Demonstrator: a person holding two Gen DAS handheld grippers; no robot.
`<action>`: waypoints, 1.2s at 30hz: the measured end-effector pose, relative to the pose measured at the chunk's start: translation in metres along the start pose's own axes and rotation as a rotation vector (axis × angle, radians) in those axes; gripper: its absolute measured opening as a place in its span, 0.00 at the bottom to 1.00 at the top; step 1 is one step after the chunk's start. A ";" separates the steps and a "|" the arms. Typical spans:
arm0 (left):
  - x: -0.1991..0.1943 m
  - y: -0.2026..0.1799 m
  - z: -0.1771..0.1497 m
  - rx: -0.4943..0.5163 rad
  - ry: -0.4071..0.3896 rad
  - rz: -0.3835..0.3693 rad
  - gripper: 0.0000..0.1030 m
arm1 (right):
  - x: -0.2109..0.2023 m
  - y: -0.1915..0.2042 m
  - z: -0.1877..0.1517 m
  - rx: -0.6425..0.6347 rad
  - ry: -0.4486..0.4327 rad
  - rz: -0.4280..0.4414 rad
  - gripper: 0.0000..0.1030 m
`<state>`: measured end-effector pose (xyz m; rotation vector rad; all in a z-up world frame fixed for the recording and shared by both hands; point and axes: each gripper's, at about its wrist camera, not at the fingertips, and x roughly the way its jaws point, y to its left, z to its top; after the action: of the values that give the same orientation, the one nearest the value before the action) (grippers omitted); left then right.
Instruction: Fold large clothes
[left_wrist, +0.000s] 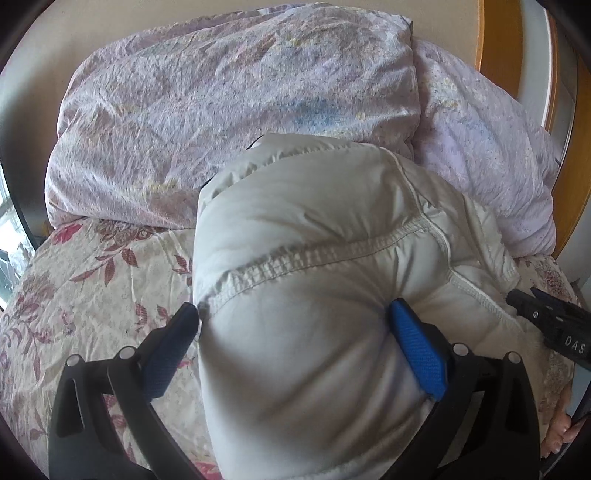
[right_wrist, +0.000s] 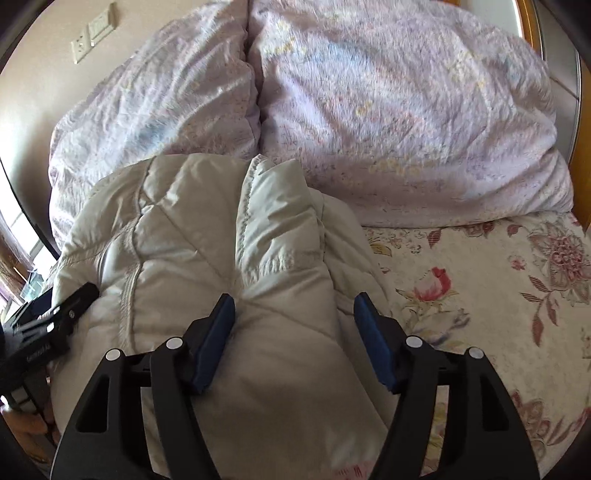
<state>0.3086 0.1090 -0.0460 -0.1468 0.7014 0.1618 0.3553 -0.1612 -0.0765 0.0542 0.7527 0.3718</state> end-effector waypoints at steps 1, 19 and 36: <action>-0.002 0.003 -0.001 -0.029 0.017 -0.014 0.98 | -0.005 0.000 -0.003 -0.011 0.001 -0.005 0.66; -0.112 -0.031 -0.065 0.184 -0.073 0.065 0.98 | -0.038 -0.008 -0.035 0.040 0.066 -0.056 0.76; -0.161 -0.023 -0.127 0.070 0.014 0.000 0.98 | -0.127 -0.011 -0.100 0.040 0.088 -0.087 0.99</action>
<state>0.1120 0.0471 -0.0352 -0.0808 0.7205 0.1362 0.2062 -0.2238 -0.0676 0.0425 0.8463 0.2781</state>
